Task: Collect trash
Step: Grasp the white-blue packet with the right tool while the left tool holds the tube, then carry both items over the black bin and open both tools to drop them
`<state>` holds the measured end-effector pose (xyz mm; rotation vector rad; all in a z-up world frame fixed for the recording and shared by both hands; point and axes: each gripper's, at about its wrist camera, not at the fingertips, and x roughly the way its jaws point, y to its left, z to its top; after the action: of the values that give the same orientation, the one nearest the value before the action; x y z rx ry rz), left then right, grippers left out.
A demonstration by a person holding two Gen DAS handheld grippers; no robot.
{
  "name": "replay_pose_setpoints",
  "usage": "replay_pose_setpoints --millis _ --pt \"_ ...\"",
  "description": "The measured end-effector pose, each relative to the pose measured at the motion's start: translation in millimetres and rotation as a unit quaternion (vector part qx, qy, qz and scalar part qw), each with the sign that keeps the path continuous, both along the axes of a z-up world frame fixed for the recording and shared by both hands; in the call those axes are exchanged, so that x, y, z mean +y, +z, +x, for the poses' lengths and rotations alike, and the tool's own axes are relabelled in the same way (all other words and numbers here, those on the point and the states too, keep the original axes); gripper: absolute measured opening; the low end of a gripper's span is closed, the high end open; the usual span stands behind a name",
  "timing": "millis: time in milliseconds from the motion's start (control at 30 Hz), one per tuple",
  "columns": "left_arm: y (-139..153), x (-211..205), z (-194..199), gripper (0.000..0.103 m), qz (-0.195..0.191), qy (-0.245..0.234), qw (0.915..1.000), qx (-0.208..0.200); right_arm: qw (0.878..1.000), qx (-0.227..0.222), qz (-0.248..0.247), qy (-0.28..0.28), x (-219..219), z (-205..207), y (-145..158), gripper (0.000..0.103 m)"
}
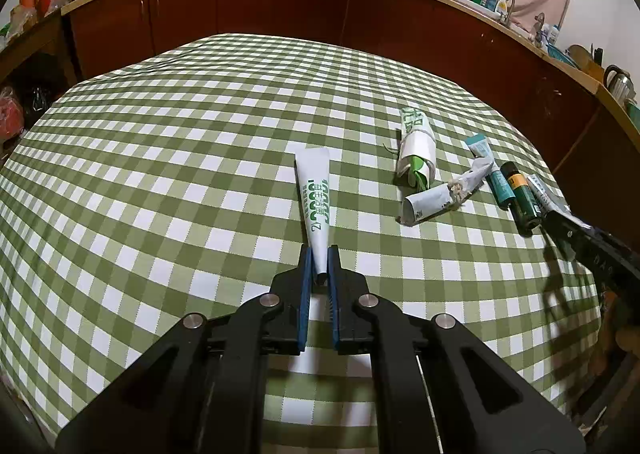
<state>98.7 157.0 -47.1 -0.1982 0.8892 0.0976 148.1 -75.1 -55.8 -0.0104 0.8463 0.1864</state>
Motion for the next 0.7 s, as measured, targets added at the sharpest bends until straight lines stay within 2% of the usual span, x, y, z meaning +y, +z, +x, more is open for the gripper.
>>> replay_pose_setpoints --millis 367,700 --pt "6 1 -5 0.008 0.006 0.002 0.9999 -0.01 1.0 -0.02 0.004 0.0 0 -18 7 0.034" --pt "24 -44 -14 0.008 0.005 -0.039 0.9986 -0.035 0.997 -0.066 0.001 -0.033 -33 -55 27 0.034"
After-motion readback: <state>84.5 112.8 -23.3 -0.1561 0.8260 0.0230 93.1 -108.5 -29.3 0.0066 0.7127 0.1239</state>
